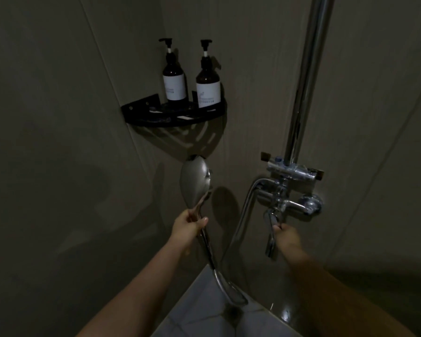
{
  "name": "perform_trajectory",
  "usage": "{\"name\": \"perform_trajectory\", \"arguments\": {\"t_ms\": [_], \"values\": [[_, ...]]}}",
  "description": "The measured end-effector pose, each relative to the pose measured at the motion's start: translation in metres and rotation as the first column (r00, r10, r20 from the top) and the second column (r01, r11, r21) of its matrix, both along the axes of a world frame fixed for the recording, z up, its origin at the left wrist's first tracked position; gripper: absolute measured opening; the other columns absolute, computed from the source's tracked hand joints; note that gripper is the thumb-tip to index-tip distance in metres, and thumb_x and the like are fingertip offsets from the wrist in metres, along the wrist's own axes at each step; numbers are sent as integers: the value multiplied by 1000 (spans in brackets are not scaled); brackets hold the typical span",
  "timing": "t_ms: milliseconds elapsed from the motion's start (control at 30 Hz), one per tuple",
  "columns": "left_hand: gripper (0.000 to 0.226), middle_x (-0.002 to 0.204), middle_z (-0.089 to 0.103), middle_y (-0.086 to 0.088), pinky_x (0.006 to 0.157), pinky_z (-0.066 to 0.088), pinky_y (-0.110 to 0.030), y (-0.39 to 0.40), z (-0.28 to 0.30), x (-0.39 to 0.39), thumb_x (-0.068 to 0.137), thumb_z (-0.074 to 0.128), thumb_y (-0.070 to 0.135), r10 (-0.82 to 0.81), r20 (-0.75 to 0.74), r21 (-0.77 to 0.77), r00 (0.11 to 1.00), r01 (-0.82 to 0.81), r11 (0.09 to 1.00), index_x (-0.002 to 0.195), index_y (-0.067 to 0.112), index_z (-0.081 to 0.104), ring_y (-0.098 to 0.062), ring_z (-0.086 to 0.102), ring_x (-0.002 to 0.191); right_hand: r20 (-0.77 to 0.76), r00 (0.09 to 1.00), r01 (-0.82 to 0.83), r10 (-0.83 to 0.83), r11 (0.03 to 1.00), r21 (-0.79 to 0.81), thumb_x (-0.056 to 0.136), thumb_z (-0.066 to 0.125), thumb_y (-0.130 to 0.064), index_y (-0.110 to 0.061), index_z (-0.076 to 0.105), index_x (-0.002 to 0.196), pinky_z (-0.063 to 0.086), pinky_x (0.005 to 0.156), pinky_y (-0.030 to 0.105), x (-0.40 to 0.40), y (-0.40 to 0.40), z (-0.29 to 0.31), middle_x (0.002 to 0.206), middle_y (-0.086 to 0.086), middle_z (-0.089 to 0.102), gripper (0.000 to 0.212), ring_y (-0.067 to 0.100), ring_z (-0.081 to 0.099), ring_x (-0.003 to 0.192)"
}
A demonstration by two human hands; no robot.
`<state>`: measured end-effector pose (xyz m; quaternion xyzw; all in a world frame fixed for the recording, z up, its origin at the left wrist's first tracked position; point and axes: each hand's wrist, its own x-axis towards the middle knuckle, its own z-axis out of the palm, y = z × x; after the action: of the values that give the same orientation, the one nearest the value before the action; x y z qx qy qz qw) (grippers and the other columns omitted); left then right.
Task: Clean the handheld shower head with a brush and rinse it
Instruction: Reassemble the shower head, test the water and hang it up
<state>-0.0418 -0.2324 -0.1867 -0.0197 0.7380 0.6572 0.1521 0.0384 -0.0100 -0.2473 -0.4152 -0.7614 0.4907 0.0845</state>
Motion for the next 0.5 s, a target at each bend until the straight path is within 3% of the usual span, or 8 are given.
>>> {"name": "perform_trajectory", "arguments": {"t_ms": [67,500], "values": [[25,69,53,0,61,42,-22,-2,-2,0,82,65,-2,17,-26,-31,1000,-18,999,70,15,51,-11,49,65,-14,1000,9,-9,1000,-12,95,49,-8,12,61,107,41,81,33,0,1,1,112,30,62,26,40,57,107],[26,68,50,0,60,39,-22,-6,-12,0,83,64,0,8,-33,-82,999,-10,997,68,15,51,-11,47,65,6,1000,16,-16,999,-46,97,46,-13,12,62,104,42,84,35,1,-5,9,112,32,62,31,41,58,107]]}}
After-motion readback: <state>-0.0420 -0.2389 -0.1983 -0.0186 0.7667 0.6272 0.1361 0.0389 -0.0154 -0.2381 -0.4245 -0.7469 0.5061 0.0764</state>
